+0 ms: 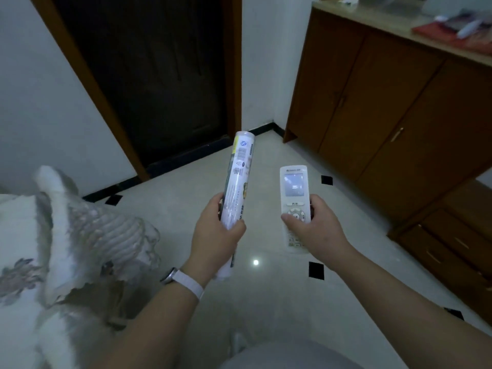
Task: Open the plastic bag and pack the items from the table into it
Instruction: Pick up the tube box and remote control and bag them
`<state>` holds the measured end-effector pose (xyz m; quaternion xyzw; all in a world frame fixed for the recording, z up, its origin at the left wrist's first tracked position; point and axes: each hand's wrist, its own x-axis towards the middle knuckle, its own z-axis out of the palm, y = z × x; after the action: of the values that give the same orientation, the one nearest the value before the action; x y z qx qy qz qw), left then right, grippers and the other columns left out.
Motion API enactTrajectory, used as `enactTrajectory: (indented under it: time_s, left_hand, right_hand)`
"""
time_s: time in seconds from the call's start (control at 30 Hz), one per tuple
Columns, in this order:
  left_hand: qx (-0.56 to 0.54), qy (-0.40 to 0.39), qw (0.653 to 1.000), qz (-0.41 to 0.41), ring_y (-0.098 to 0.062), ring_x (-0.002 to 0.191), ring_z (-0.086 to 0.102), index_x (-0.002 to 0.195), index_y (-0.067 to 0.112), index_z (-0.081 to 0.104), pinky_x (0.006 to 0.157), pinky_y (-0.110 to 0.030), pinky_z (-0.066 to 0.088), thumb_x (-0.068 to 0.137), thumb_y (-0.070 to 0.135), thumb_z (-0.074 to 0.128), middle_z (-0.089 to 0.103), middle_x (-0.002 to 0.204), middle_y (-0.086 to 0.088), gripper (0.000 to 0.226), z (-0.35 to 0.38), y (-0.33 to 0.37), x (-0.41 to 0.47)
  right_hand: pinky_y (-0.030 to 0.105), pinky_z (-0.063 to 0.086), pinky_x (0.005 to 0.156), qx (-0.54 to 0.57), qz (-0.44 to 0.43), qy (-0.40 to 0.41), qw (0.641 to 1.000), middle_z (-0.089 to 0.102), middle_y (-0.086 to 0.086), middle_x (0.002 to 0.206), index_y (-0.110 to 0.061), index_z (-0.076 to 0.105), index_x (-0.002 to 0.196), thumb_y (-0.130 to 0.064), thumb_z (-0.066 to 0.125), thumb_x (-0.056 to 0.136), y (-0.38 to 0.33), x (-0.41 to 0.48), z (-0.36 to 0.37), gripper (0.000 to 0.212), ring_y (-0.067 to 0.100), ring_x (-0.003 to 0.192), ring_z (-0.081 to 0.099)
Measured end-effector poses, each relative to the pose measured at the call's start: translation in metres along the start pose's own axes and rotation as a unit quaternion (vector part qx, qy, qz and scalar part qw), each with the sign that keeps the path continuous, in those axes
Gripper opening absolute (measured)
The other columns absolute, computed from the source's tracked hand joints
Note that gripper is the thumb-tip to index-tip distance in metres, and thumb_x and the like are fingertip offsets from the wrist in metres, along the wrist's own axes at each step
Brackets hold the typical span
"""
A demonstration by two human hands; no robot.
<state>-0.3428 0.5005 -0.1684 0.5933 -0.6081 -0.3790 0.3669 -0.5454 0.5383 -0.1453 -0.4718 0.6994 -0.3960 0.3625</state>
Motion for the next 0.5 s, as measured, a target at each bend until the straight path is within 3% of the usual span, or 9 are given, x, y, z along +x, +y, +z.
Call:
enactTrajectory:
  time_s: [0.1,0.27,0.5]
  left_hand:
    - [-0.006,0.008,1.000,-0.002,0.009,0.083,0.058,0.115,0.049,0.041,0.062,-0.018,0.054,0.081,0.018,0.071,0.057,0.093,0.024,0.055,-0.017,0.000,0.028]
    - [-0.008,0.055,0.998,-0.029,0.014,0.083,0.056,0.120,0.042,0.042,0.056,-0.006,0.045,0.083,0.017,0.071,0.056,0.098,0.023,0.053,-0.033,-0.011,0.079]
    - [0.030,0.092,0.992,-0.080,0.015,0.088,0.056,0.132,0.033,0.047,0.065,-0.008,0.047,0.082,0.017,0.072,0.055,0.102,0.025,0.059,-0.039,-0.033,0.166]
  right_hand:
    - [0.020,0.051,0.062,0.008,-0.007,-0.030,0.999,0.066,-0.012,0.092,-0.032,0.055,0.101,-0.029,0.073,0.086,-0.013,0.033,0.022,0.024,0.006,0.080,0.066]
    - [0.022,0.052,0.063,0.012,-0.021,-0.070,0.997,0.067,-0.010,0.089,-0.028,0.056,0.099,-0.027,0.073,0.085,-0.027,0.098,0.058,0.022,0.006,0.079,0.066]
    - [0.019,0.047,0.060,0.037,-0.024,-0.139,0.989,0.066,-0.010,0.088,-0.031,0.055,0.096,-0.025,0.073,0.086,-0.037,0.215,0.109,0.022,0.005,0.078,0.065]
